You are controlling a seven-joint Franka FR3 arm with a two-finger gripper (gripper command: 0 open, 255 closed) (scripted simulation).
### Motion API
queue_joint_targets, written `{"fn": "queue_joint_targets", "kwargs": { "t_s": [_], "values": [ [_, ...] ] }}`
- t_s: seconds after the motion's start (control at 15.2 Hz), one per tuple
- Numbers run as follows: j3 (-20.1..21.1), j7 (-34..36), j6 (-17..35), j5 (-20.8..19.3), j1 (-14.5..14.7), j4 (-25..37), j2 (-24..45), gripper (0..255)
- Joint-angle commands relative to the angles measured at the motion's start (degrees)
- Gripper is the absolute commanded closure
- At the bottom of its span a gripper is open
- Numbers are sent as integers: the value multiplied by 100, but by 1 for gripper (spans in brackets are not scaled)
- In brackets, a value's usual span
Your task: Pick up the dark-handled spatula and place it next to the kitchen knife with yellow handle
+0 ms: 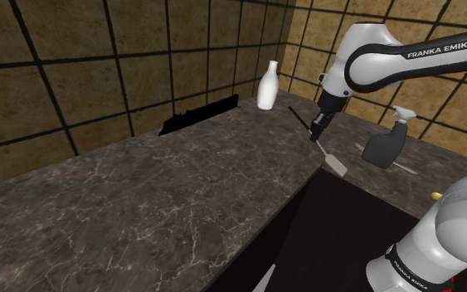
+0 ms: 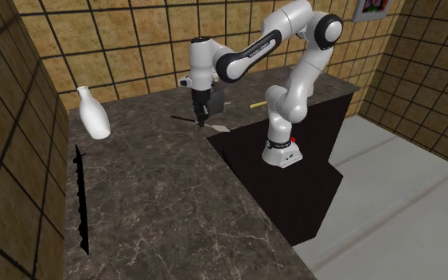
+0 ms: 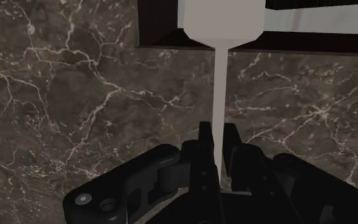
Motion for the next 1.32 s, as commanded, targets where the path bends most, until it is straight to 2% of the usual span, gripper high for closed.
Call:
{"fn": "queue_joint_targets", "kwargs": {
  "t_s": [0.0, 0.53, 0.92, 1.25],
  "values": [
    [-141, -184, -113, -98, -114, -333, -446, 255],
    [-773, -981, -803, -661, -753, -1245, -2059, 255],
    [-1377, -1761, -1468, -1248, -1437, -1611, -3110, 255],
    [-1989, -2513, -1992, -1837, -2057, -1687, -3742, 255]
  ]
}}
